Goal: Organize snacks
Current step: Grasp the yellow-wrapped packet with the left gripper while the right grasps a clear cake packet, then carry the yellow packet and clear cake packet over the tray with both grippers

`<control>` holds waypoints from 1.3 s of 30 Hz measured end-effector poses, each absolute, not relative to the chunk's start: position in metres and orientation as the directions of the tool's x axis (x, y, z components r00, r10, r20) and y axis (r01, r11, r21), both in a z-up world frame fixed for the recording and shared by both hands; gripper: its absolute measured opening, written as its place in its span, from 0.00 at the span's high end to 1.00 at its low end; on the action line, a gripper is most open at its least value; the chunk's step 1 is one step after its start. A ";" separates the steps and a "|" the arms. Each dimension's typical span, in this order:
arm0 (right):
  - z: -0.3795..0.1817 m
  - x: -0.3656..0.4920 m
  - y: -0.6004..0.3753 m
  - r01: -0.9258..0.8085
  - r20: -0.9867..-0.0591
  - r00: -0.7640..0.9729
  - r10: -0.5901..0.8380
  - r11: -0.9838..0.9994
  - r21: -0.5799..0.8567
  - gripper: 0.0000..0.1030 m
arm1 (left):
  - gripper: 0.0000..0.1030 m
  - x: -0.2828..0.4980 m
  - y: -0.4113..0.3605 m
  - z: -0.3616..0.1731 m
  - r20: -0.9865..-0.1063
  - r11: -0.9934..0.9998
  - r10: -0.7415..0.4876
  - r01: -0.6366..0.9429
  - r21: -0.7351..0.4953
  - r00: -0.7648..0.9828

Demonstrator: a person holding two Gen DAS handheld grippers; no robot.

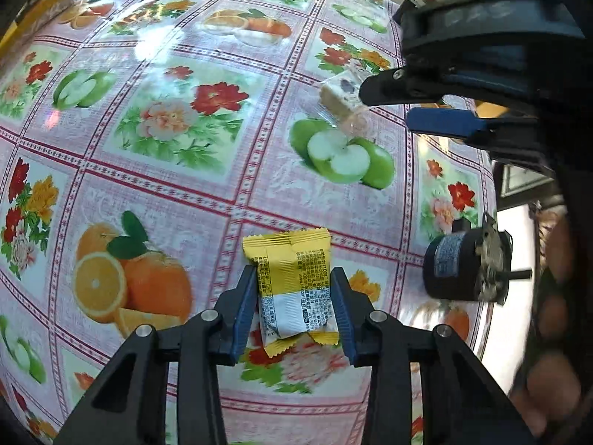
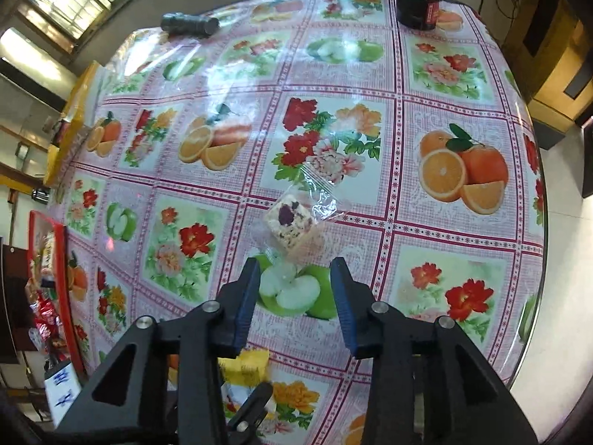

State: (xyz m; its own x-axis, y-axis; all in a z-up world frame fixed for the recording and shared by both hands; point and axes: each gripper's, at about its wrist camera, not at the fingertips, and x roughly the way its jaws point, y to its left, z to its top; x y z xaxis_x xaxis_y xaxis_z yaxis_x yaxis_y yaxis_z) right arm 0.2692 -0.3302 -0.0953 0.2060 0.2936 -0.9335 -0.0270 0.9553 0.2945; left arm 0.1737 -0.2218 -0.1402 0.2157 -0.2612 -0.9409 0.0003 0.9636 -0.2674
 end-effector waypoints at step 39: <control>-0.131 0.334 -0.308 0.532 -0.990 0.137 -0.045 0.846 0.035 0.27 | 0.63 0.143 -0.051 -0.088 -0.919 0.949 -0.298 -0.024 -0.314 0.260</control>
